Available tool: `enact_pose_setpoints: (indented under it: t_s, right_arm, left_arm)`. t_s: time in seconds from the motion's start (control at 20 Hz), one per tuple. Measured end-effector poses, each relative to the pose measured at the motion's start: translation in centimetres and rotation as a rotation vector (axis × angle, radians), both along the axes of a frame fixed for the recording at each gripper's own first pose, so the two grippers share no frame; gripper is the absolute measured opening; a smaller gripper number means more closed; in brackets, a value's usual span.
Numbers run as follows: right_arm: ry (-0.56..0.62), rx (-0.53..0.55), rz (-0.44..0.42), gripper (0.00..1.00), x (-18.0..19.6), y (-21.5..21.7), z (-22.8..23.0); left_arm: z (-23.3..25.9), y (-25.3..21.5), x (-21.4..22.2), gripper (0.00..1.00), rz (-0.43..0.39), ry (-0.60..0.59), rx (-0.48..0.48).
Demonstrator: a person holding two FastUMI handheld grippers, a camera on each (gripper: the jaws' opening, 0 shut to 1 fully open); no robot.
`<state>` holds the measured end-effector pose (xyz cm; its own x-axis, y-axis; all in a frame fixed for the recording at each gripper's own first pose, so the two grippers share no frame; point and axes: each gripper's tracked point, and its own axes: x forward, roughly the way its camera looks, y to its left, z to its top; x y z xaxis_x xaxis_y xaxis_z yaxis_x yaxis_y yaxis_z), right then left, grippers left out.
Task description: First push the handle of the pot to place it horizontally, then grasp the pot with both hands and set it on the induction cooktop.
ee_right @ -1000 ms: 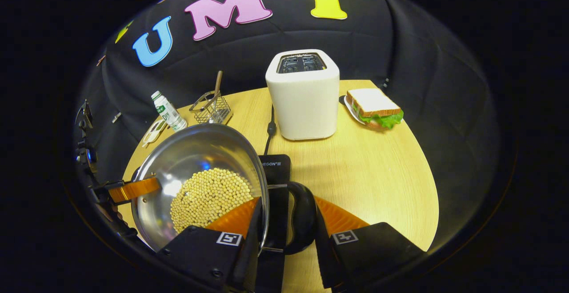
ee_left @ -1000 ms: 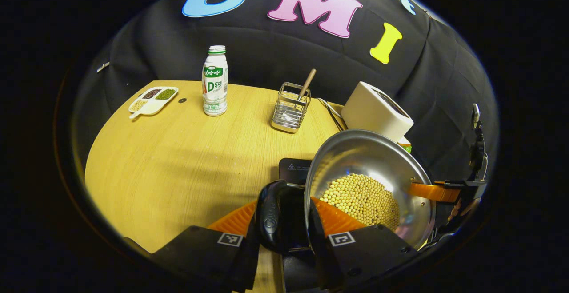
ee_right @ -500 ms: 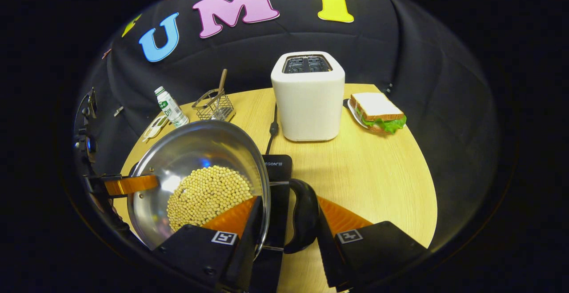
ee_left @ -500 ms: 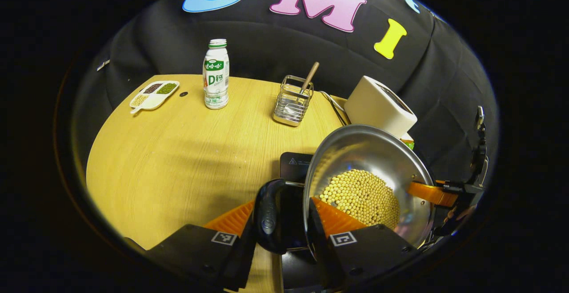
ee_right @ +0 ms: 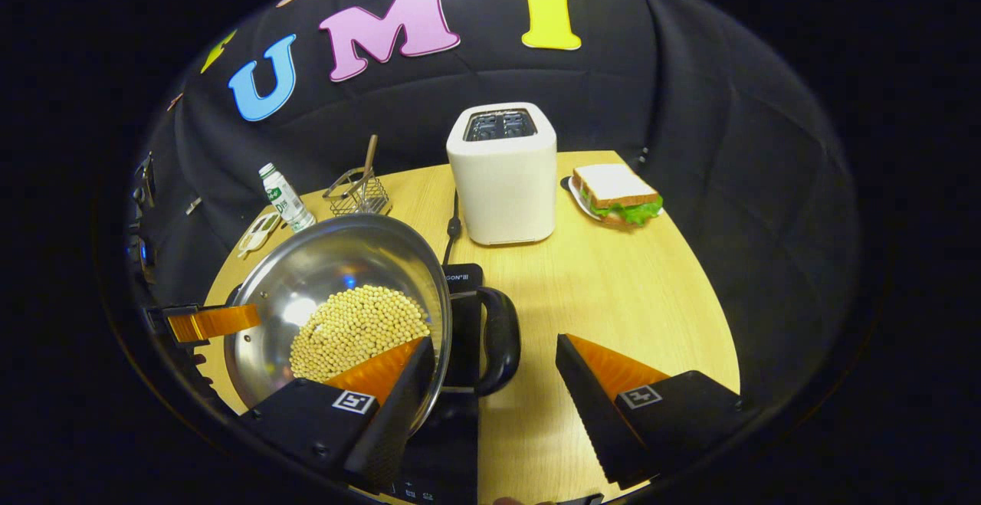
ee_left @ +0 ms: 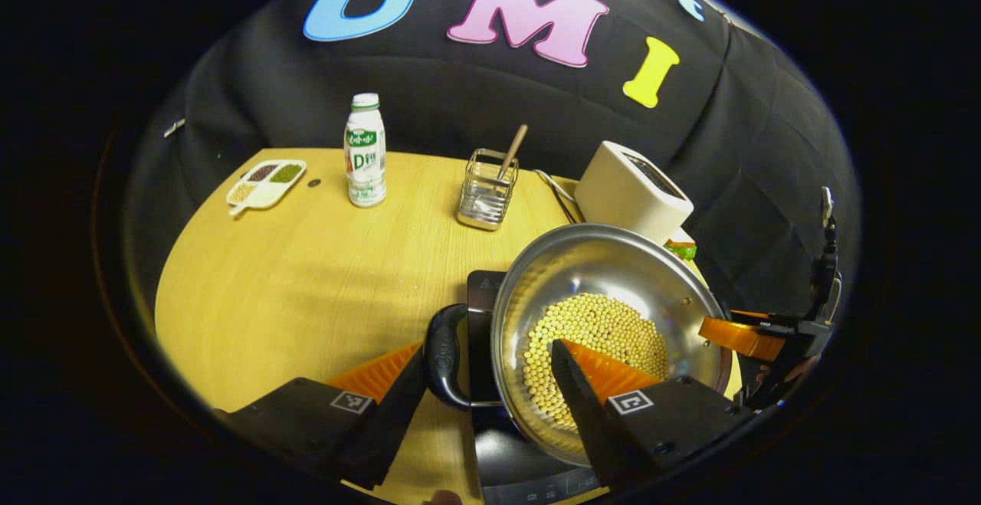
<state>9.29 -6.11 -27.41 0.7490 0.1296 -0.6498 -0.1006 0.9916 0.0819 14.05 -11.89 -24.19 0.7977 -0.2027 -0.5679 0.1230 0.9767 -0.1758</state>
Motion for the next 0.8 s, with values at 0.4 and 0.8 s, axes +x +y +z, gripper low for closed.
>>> enact_pose_setpoints:
  t_s: [0.4, 0.8]
  right_arm:
    - [-0.327, -0.036, -0.062, 0.99, -3.8, -0.8, 14.3]
    - [-0.663, -0.021, -0.062, 0.98, -11.3, 2.1, 25.4]
  left_arm:
    - [12.0, 3.1, -5.8, 0.96, 0.061, -0.279, 0.005]
    - [20.9, 6.8, -15.4, 0.95, 0.167, -0.560, 0.147]
